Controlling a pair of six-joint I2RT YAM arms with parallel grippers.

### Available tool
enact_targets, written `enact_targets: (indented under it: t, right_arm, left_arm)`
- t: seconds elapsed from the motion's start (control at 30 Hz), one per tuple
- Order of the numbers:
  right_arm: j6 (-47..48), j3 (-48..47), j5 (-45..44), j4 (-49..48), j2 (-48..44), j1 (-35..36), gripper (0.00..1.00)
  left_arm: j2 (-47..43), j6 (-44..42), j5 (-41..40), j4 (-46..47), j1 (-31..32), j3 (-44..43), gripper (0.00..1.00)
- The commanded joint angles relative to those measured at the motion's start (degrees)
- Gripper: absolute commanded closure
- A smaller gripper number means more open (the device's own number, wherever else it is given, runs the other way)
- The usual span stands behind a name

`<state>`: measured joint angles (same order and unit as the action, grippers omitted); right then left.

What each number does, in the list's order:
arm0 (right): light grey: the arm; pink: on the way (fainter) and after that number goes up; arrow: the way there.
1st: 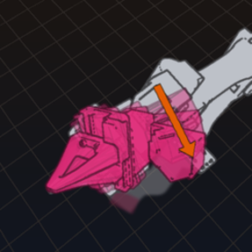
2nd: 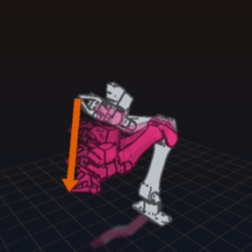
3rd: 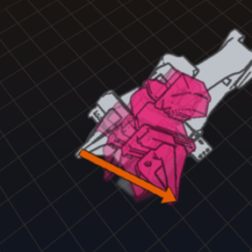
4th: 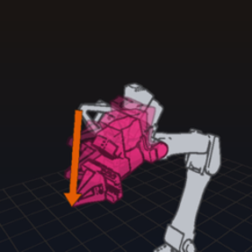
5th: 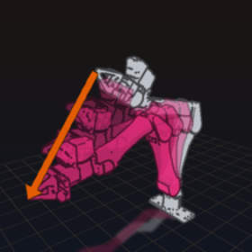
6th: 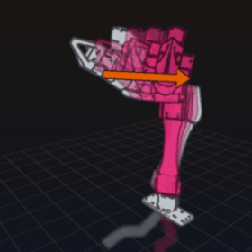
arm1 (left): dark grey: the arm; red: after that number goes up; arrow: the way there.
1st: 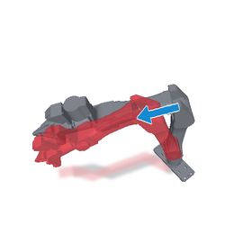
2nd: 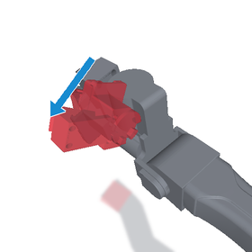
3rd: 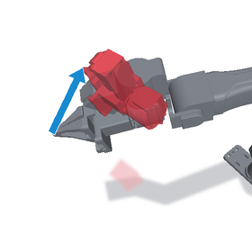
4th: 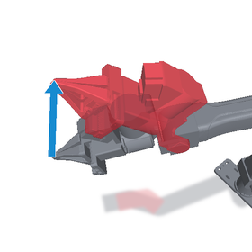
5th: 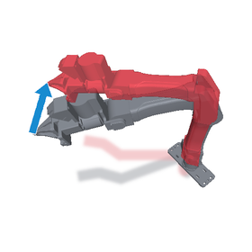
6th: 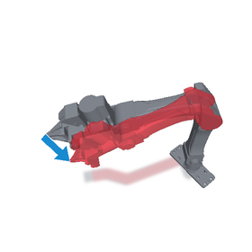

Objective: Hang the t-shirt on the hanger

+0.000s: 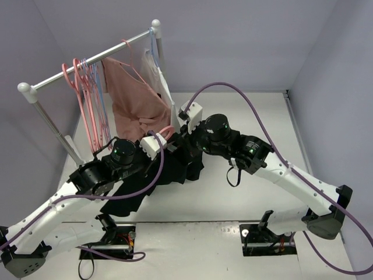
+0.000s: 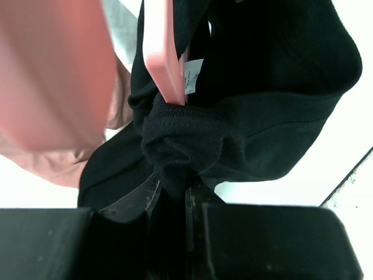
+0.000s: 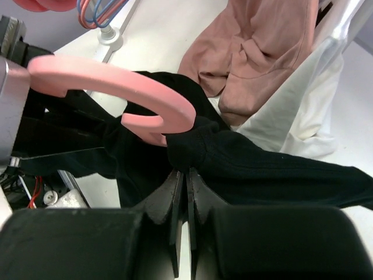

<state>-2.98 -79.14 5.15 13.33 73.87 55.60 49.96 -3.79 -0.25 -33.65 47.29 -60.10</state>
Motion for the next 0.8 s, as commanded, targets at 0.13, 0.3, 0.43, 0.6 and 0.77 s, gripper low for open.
enact_targets:
  t: [0.13, 0.3, 0.43, 0.6, 0.77]
  right_arm:
    - [5.3, 2.5, -0.3, -5.9, -2.9, -0.8, 0.52]
    - [15.7, 3.7, 10.7, -3.2, -8.2, -9.6, 0.24]
    - [23.5, 4.9, 22.1, -1.2, -10.4, -18.4, 0.19]
    - [35.2, 6.1, 33.7, 4.2, -10.1, -20.3, 0.18]
    - [43.4, 3.1, 40.3, 13.1, -2.4, -20.2, 0.18]
  left_arm:
    - [-6.0, -1.3, 4.0, 13.9, 0.2, 3.1, 1.0]
    - [-9.8, -2.6, 8.0, 12.3, 0.2, 5.7, 1.0]
    - [-11.7, -5.1, 10.4, 8.7, 0.2, 5.0, 1.0]
    - [-11.5, -7.6, 10.8, 5.2, 0.1, 2.5, 1.0]
    - [-10.5, -9.4, 11.7, 2.7, 0.0, -0.1, 1.0]
